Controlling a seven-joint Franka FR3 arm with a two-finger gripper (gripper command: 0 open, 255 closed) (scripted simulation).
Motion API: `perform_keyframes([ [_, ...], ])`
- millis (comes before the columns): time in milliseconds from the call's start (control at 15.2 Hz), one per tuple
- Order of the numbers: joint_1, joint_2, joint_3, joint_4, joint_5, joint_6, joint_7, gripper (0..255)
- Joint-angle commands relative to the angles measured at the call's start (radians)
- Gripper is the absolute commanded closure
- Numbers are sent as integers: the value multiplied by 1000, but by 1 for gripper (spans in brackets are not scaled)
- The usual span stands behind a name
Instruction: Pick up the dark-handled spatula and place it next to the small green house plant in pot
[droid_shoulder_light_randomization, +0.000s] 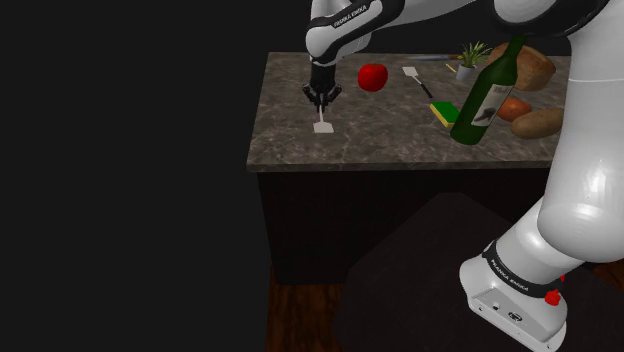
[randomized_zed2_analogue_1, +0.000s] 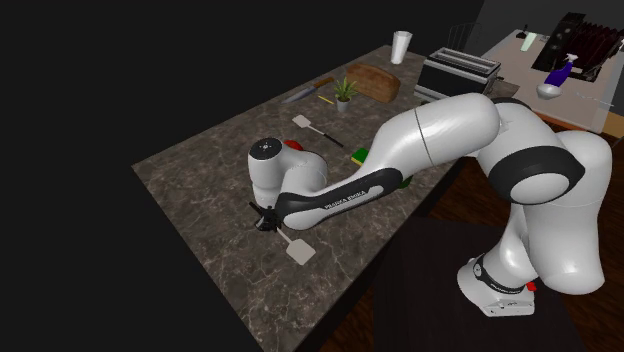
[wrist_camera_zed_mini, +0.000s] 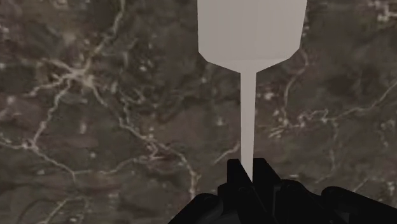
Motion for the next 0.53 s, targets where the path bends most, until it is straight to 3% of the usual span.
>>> perform_keyframes([
  [0,0,0,0,0,0,0,0,255],
  [462,-1,-38,2,39,4,-77,-5,255],
])
